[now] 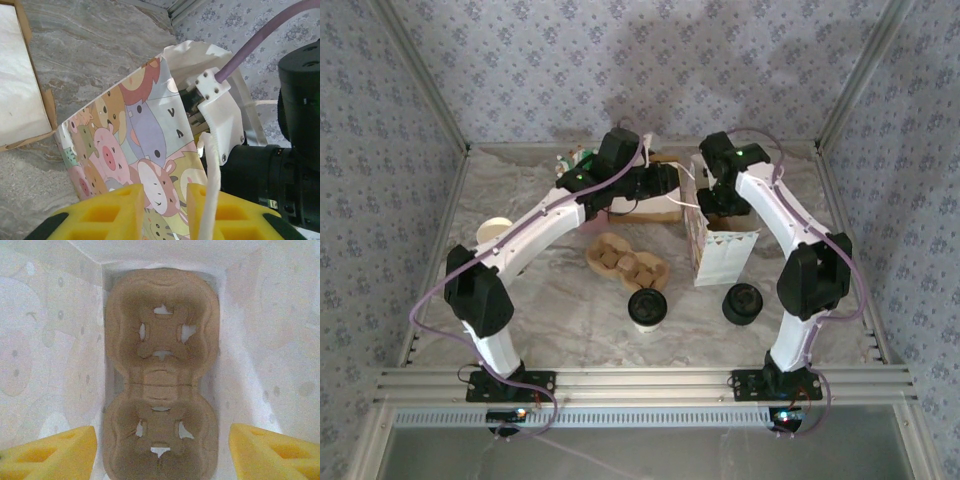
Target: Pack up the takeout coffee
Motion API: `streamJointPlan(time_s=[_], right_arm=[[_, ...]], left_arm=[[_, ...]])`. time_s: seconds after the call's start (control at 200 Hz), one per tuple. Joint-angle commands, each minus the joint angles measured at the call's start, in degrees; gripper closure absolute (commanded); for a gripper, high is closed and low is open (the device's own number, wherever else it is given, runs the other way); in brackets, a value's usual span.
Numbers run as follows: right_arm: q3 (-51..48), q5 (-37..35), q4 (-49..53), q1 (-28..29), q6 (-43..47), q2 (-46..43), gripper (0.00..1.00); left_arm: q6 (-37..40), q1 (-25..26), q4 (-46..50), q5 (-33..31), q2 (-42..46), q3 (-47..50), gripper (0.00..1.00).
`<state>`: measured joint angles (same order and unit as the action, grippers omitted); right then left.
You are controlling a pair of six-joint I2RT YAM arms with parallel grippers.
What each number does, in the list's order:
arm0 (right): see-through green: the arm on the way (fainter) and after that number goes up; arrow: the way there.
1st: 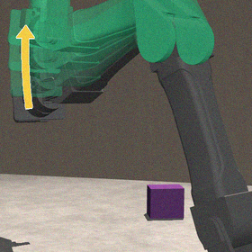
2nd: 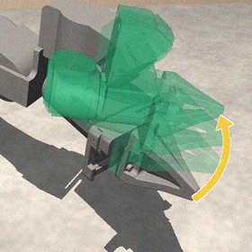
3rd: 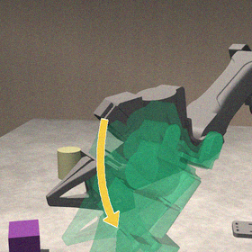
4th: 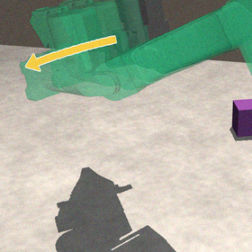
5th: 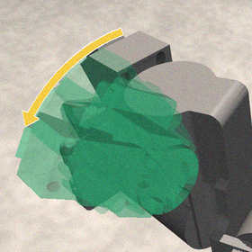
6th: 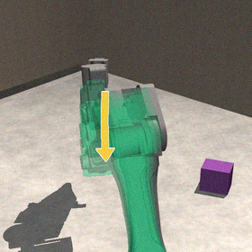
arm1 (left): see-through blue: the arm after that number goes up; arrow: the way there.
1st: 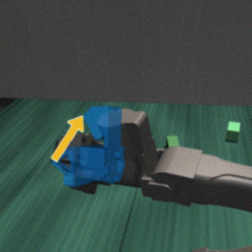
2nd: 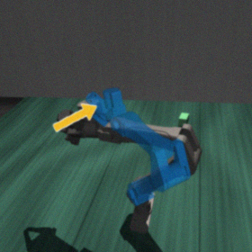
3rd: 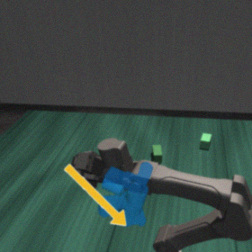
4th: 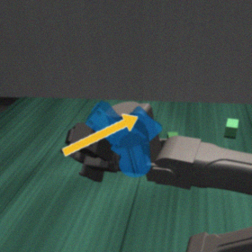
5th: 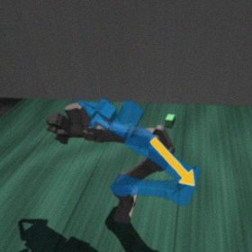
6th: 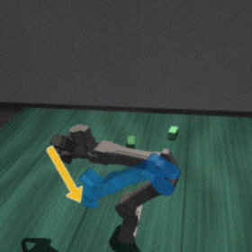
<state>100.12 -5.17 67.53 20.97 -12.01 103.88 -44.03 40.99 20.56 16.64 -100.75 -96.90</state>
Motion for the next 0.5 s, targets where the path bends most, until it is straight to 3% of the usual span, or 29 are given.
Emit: streamJointPlan(time_s=[0.0,0.22,0.495], right_arm=[[2.89,-0.01,3.24,-0.23,-0.09,-1.59,0.27],[6.32,0.42,5.19,-0.1,-0.23,-4.65,0.25],[11.09,0.83,6.61,-0.09,-0.38,-9.06,0.22]], left_arm=[[1.07,-0.13,1.06,0.27,-0.42,-2.24,0.66],[1.27,0.02,1.48,0.59,0.94,-2.19,0.47],[1.91,0.08,2.55,0.43,3.07,-2.38,0.31]])
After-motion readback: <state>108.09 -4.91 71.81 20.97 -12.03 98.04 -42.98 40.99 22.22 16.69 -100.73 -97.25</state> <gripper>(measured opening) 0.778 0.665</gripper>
